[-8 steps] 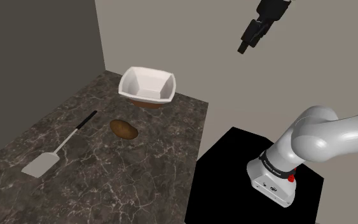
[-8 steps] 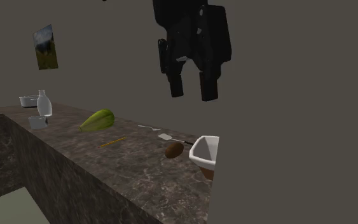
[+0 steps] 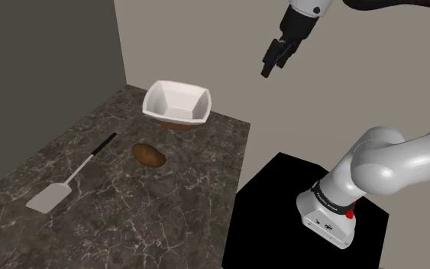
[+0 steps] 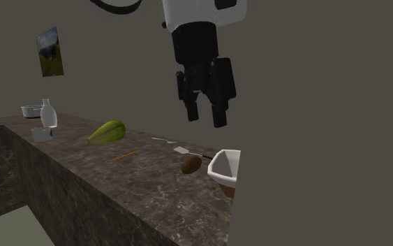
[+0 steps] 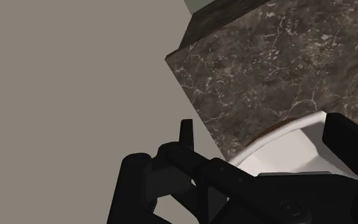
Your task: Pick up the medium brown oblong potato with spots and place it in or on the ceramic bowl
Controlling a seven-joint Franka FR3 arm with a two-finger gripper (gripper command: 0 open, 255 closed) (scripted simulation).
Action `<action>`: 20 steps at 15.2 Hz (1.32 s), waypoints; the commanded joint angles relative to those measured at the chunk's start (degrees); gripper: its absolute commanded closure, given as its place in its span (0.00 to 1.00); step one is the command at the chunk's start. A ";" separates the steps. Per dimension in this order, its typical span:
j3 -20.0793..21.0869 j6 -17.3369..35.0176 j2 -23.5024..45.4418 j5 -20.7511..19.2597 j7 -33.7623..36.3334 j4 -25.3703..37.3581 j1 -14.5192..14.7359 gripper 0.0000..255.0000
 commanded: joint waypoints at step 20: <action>21.07 19.61 34.52 -7.06 23.38 11.58 3.32 0.00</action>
